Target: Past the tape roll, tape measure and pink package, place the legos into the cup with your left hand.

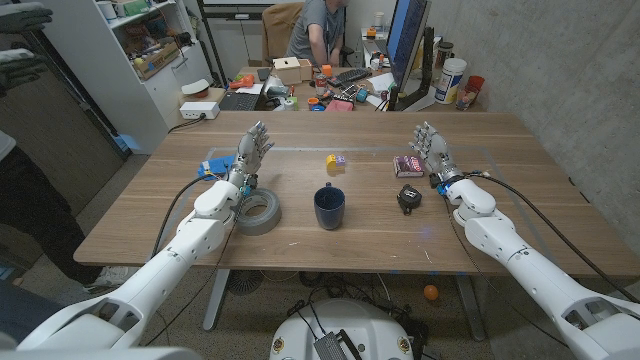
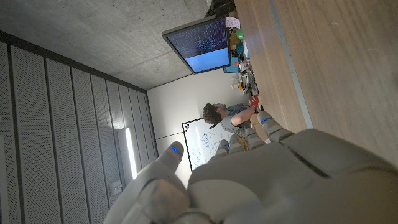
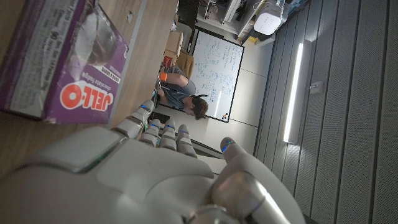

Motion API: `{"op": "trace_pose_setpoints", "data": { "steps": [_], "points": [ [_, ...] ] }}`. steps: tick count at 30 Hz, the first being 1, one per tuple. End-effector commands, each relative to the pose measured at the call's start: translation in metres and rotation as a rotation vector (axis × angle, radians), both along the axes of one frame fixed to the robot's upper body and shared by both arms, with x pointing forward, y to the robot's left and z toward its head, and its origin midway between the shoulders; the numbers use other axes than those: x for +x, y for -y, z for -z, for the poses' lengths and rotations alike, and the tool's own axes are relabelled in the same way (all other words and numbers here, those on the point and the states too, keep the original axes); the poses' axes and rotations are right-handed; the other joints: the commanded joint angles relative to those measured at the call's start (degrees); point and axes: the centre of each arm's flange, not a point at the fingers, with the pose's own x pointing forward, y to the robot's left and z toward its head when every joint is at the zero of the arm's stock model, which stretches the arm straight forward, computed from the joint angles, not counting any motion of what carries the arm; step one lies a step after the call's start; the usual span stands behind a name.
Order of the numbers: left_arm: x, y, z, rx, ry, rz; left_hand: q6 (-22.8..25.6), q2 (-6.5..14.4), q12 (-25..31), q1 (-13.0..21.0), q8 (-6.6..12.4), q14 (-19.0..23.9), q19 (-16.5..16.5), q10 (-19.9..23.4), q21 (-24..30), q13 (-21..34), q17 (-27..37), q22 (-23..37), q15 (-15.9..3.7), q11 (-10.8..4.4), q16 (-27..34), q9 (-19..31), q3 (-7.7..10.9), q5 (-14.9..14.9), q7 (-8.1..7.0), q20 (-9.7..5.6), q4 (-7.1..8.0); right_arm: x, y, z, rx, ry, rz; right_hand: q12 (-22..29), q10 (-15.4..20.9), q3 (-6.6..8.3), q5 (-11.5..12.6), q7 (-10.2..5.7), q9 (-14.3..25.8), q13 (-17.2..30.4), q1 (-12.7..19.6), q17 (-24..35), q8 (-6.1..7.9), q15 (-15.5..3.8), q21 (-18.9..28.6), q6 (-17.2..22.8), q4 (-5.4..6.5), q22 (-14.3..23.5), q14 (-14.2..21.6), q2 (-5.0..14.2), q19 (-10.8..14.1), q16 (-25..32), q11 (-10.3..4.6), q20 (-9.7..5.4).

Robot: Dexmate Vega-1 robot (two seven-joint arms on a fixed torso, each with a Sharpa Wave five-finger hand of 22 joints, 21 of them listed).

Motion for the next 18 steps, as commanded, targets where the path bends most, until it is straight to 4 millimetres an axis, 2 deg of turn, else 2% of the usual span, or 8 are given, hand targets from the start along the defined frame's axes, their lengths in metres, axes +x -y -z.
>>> {"op": "trace_pose_setpoints", "data": {
  "steps": [1, 3, 4, 5, 9, 14, 18],
  "points": [
    [-0.003, 0.001, -0.014, 0.114, 0.044, -0.11, -3.0, 3.6, 0.8, 2.5, 0.71, -3.3, 1.2, -5.9, 0.2, 0.2, -0.5, -0.1, 1.06, 0.57, 0.3, 0.2, 0.26, -0.2, -2.45, 2.1, -3.27, 0.002, 0.005, -0.001, 0.01, 0.005, -0.002, 0.2, 0.2, 0.37, 0.4, 0.46, 0.1, 0.2, 0.0, 0.2, 0.4, 0.09, 0.2, -0.1, -0.03, 0.3, -0.3, 2.93, 0.5, 0.3, 0.53, -0.15],
    [-0.007, 0.0, -0.02, 0.153, 0.059, -0.15, -1.3, 2.5, 1.5, 4.4, 0.96, -1.1, 3.1, -3.6, 0.2, 0.3, -0.6, -0.2, 1.14, 0.17, 0.5, 0.3, 0.6, -0.8, -3.79, 3.53, -5.56, 0.003, 0.006, 0.0, 0.011, 0.005, -0.003, 0.2, 0.2, 0.36, 0.4, 0.47, 0.1, 0.2, 0.0, 0.2, 0.39, 0.1, 0.2, -0.1, -0.04, 0.3, -0.3, 2.92, 0.5, 0.3, 0.49, -0.16],
    [-0.008, 0.0, -0.022, 0.173, 0.065, -0.168, 0.0, 1.6, 1.7, 5.6, 1.22, 0.7, 4.1, -2.5, 0.2, 0.4, -0.6, -0.2, 1.57, -0.12, 0.7, 0.3, 0.72, -1.3, -5.11, 3.84, -7.13, 0.003, 0.006, 0.0, 0.011, 0.004, -0.003, 0.2, 0.2, 0.35, 0.4, 0.5, 0.1, 0.2, 0.0, 0.2, 0.4, 0.1, 0.2, -0.1, -0.04, 0.3, -0.3, 2.92, 0.5, 0.3, 0.5, -0.15],
    [-0.01, -0.001, -0.025, 0.193, 0.072, -0.187, 0.8, 1.1, 2.2, 6.7, 1.16, 2.3, 5.7, -0.9, 0.4, 0.5, -0.5, -0.1, 2.34, -0.25, 0.8, 0.3, 0.92, -1.6, -5.82, 4.71, -8.68, 0.003, 0.007, 0.001, 0.012, 0.004, -0.003, 0.2, 0.2, 0.35, 0.4, 0.44, 0.1, 0.2, 0.0, 0.2, 0.4, 0.08, 0.2, -0.1, -0.04, 0.3, -0.3, 2.92, 0.5, 0.3, 0.49, -0.19],
    [-0.013, -0.002, -0.033, 0.232, 0.086, -0.219, 2.9, 0.4, 2.9, 8.3, 1.52, 4.5, 7.3, 1.5, 0.4, 0.6, -0.4, -0.1, 2.24, -0.17, 1.0, 0.4, 1.18, -2.0, -6.79, 5.18, -10.78, 0.004, 0.008, 0.002, 0.013, 0.001, -0.004, 0.2, 0.2, 0.32, 0.4, 0.44, 0.1, 0.2, 0.0, 0.2, 0.41, 0.1, 0.2, 0.0, -0.05, 0.3, -0.2, 2.91, 0.5, 0.4, 0.55, -0.15],
    [-0.015, -0.005, -0.043, 0.29, 0.098, -0.251, 3.5, -0.3, 2.9, 9.0, 1.58, 5.1, 7.7, 2.0, 0.4, 0.7, -0.3, -0.1, 2.17, -0.27, 1.0, 0.4, 1.15, -2.1, -7.57, 5.12, -11.86, 0.004, 0.01, 0.004, 0.015, 0.0, -0.005, 0.3, 0.2, 0.29, 0.4, 0.49, 0.1, 0.2, 0.0, 0.2, 0.41, 0.07, 0.3, 0.0, -0.05, 0.3, -0.2, 2.9, 0.5, 0.4, 0.51, -0.18],
    [-0.017, -0.008, -0.053, 0.342, 0.118, -0.28, 4.6, -1.4, 3.2, 10.3, 1.7, 6.1, 8.3, 3.2, 0.1, 0.8, -0.3, -0.1, 1.85, -0.33, 1.0, 0.4, 1.11, -2.2, -9.22, 5.06, -13.8, 0.004, 0.011, 0.005, 0.015, 0.002, -0.005, 0.3, 0.3, 0.27, 0.5, 0.46, 0.1, 0.2, 0.0, 0.2, 0.43, 0.1, 0.3, 0.0, -0.06, 0.3, -0.2, 2.88, 0.5, 0.4, 0.52, -0.14]
  ]
}}
